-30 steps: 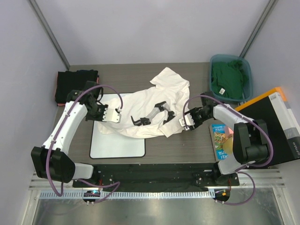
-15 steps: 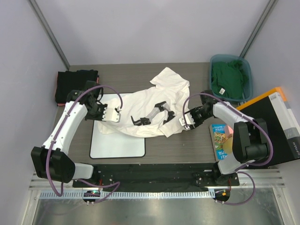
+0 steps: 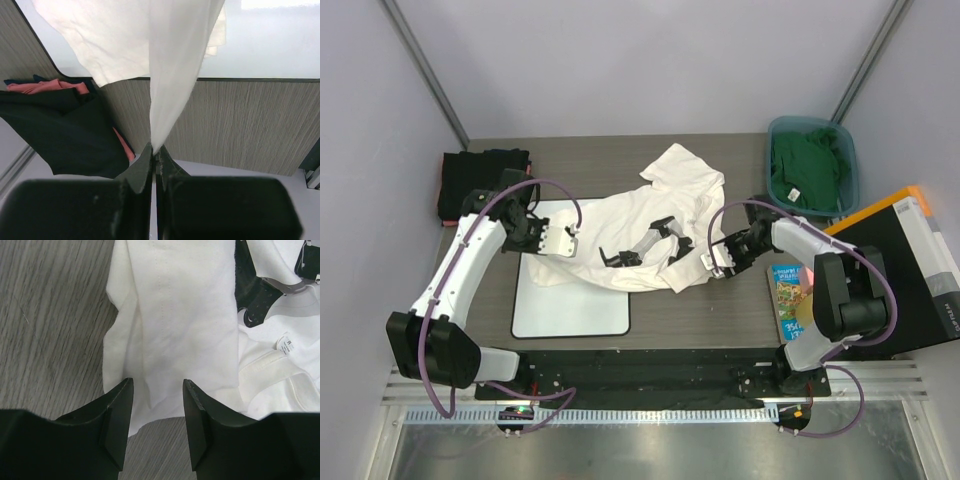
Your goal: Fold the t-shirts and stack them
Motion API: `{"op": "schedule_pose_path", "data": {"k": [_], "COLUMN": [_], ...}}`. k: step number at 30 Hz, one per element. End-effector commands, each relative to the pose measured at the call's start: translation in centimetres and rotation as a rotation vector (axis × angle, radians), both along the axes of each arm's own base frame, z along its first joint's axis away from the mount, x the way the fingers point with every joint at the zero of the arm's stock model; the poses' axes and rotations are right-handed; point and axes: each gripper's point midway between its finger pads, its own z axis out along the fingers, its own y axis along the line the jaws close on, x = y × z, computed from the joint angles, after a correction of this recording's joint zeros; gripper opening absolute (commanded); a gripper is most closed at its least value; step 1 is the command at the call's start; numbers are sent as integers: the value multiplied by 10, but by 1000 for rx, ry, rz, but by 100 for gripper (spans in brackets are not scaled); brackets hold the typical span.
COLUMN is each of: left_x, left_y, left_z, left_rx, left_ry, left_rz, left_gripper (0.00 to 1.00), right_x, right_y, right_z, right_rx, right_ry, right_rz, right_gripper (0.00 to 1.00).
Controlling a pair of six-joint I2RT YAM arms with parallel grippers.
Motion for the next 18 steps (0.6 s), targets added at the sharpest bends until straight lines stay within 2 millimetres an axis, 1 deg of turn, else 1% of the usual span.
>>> {"op": "schedule_pose_path", "data": {"k": [1,3,5,6,7,8,13,14,15,18], "left_x": [11,12,12,12,13,13,14,14,14,16], "left_y": [1,1,1,1,1,1,0,0,0,-3], "left_z": [13,14,13,13,13,13,14,14,14,16], "left_rx": [13,11,13,13,12,12,10,8,6,-8], "left_ry": [-52,-57,-57,-58,-63,-63,-70,-70,-73,-87], "left_rz": [-2,-4,-4,-5,-5,-5,-7,-7,-8,-7], "left_gripper": [0,0,0,0,0,0,0,0,0,0], "right_x": [1,3,6,8,10,10,19,21,23,35], "right_y": [0,0,-1,-2,-3,-3,-4,-4,-5,-5], "right_z": [-5,-6,-6,-6,-7,-7,-1,0,2,12], "right_rx": [-6,-11,-18,-24,-28,-31,-36,-36,-39,-40], "right_ry": [-4,-11,-22,-30,-30,-32,-57,-65,-74,-121], "right_rz": [-5,-9,-15,-18,-27,-31,-48,-48,-53,-58], "right_gripper": [49,47,43,34,30,21,8,3,1,1]}}
